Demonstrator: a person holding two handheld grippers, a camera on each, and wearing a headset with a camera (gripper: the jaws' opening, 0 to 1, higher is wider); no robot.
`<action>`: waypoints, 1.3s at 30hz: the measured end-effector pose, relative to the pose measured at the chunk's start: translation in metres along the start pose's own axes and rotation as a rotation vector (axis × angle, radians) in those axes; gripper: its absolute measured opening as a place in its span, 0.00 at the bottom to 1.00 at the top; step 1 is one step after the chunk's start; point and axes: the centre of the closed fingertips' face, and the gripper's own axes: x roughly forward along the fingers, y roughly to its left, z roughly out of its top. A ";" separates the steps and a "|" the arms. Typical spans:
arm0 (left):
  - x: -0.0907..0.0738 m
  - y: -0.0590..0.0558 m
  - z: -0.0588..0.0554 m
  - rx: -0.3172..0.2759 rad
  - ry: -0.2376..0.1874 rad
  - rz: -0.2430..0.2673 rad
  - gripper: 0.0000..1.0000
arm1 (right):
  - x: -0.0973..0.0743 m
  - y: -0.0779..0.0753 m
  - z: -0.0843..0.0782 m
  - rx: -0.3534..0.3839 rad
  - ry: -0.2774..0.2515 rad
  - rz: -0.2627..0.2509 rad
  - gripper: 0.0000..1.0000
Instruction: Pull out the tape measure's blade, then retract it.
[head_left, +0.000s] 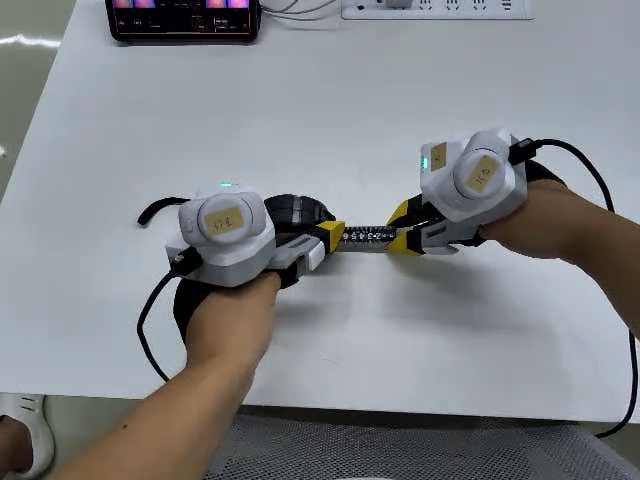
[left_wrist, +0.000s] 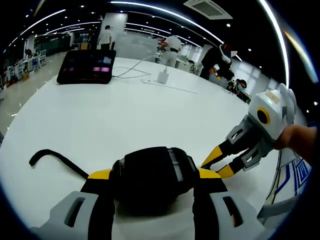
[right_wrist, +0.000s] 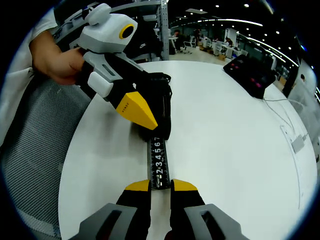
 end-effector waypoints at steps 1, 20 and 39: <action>0.000 0.000 0.000 0.000 0.000 0.000 0.59 | 0.001 0.000 0.001 -0.001 -0.002 0.001 0.10; 0.001 0.000 0.000 -0.002 -0.003 -0.003 0.59 | 0.015 0.003 0.020 -0.004 -0.033 0.012 0.10; 0.003 0.002 -0.001 -0.008 -0.004 -0.005 0.59 | 0.031 0.003 0.040 -0.004 -0.072 0.014 0.11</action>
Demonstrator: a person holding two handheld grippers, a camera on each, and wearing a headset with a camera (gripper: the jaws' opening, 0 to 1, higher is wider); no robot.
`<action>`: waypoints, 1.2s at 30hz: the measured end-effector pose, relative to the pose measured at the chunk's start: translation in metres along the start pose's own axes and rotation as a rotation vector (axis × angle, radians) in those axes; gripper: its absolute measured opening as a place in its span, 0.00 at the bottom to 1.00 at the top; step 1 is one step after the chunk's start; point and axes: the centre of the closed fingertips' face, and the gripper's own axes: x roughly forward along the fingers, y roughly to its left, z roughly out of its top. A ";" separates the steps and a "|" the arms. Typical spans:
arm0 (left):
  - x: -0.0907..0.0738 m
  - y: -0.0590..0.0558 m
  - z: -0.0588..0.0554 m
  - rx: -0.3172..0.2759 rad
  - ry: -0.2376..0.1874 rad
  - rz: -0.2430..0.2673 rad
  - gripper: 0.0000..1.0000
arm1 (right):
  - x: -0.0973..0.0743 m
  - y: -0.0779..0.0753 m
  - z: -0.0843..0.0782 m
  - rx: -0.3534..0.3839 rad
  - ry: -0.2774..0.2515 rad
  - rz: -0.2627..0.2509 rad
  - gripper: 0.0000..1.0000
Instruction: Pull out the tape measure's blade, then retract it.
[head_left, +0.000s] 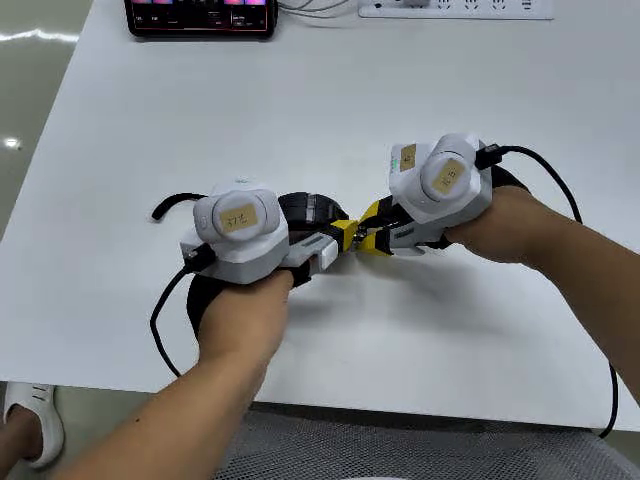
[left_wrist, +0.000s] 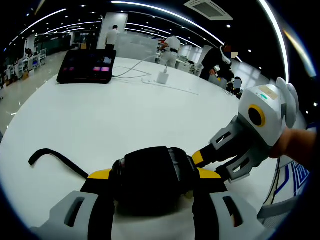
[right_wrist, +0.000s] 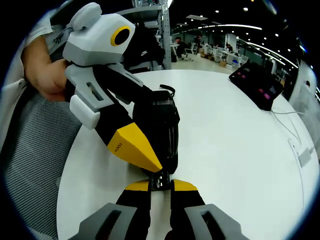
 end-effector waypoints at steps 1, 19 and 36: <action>0.000 0.000 0.000 -0.002 -0.001 -0.001 0.59 | 0.000 0.000 0.001 0.001 -0.001 -0.001 0.11; 0.000 -0.001 0.000 0.002 -0.007 -0.003 0.60 | 0.003 0.000 0.002 0.018 -0.007 -0.004 0.11; -0.001 -0.002 0.000 0.016 -0.001 -0.011 0.62 | 0.007 0.005 0.004 0.033 -0.007 -0.001 0.19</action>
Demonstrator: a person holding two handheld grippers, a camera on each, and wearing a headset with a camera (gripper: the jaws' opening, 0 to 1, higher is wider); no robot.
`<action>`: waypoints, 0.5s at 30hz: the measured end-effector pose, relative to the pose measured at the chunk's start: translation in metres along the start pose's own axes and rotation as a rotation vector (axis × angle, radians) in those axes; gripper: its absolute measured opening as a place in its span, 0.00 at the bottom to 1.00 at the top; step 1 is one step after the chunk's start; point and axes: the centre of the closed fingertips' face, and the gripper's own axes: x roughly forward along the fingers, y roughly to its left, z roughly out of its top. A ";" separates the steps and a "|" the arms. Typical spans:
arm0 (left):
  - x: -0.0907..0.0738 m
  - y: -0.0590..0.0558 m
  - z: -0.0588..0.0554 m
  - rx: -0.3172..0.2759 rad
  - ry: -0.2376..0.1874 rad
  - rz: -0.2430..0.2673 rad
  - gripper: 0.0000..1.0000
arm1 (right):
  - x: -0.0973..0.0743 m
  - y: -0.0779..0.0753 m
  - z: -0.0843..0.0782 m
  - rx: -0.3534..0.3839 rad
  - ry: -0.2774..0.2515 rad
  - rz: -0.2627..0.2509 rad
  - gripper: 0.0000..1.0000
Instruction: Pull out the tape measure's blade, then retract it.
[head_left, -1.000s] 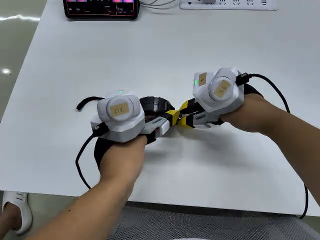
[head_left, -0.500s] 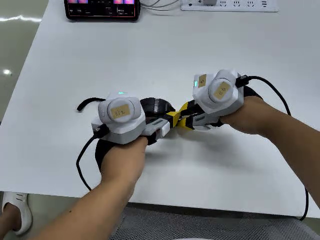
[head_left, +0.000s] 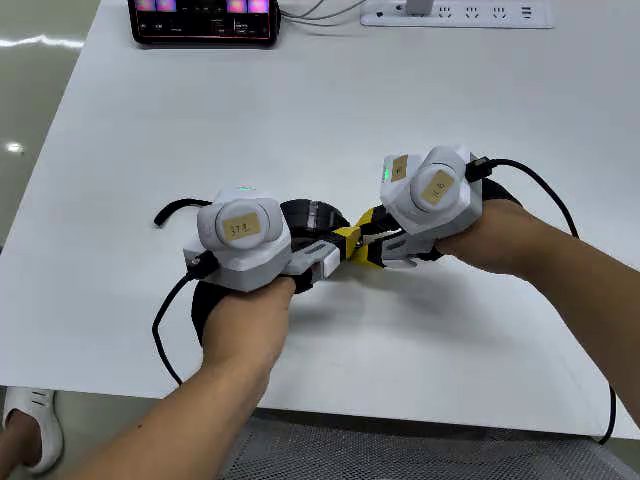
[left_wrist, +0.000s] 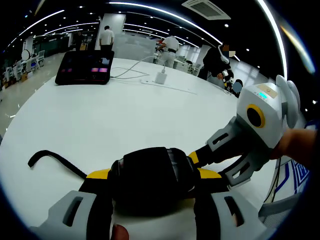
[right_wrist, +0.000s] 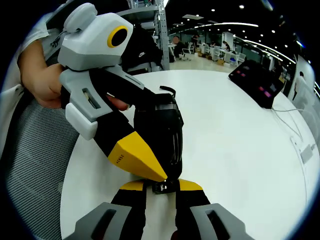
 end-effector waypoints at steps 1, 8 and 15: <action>0.000 0.000 0.000 0.001 0.002 -0.002 0.62 | 0.000 -0.001 0.000 -0.008 0.004 -0.006 0.19; 0.001 -0.002 -0.001 0.023 0.011 -0.015 0.64 | -0.001 0.000 0.000 0.012 0.000 -0.002 0.24; 0.000 -0.001 -0.001 0.026 0.011 -0.017 0.64 | -0.002 -0.001 -0.002 0.014 0.005 -0.009 0.25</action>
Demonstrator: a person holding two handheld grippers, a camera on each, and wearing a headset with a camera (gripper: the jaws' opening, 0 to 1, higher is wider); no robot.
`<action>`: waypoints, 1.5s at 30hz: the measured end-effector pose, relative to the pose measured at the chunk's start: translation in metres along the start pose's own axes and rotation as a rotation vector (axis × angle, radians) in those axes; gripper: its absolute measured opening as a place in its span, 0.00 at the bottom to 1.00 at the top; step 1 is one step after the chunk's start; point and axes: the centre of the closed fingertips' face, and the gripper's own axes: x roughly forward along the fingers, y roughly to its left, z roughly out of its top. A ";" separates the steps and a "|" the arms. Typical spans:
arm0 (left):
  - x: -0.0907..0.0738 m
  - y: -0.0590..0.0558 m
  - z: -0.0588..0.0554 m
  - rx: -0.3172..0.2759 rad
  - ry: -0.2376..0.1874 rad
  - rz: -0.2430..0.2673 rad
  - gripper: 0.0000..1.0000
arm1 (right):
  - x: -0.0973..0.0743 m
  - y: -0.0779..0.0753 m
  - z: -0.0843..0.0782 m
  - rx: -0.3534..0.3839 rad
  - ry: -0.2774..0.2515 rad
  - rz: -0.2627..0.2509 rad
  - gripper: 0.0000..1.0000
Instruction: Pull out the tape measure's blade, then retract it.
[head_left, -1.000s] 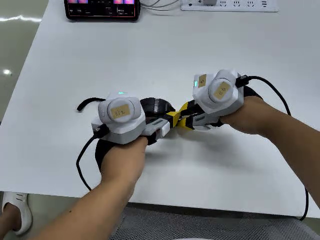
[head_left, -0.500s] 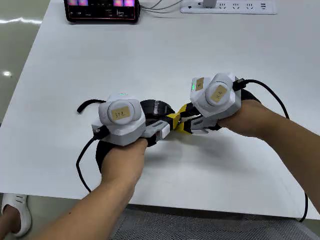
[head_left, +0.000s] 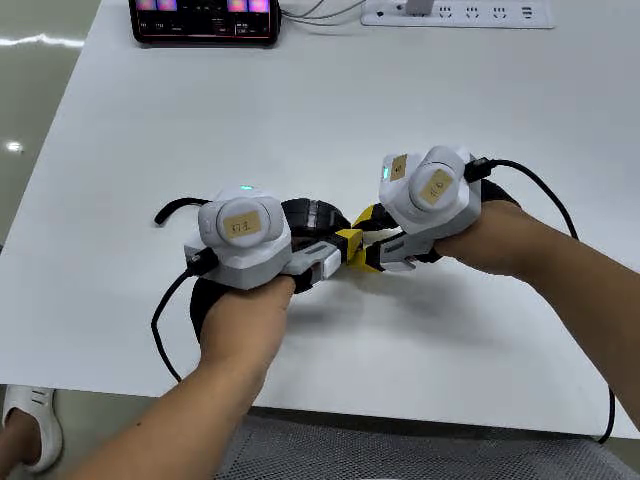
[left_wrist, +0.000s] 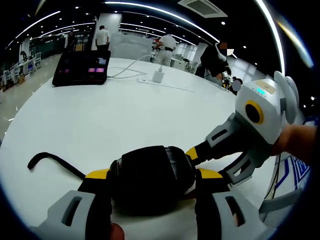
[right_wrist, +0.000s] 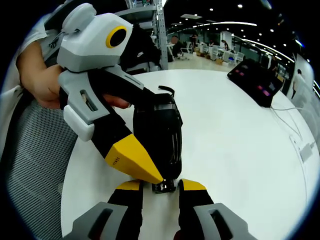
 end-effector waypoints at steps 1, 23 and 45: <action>-0.001 0.000 0.000 0.000 0.000 -0.001 0.64 | -0.001 0.000 -0.001 0.001 0.001 0.000 0.26; -0.021 -0.004 0.009 0.081 -0.018 -0.037 0.71 | -0.022 0.002 0.003 0.075 -0.056 -0.059 0.39; -0.049 -0.007 0.011 0.224 -0.048 -0.140 0.82 | -0.056 0.000 -0.005 0.157 -0.126 -0.157 0.54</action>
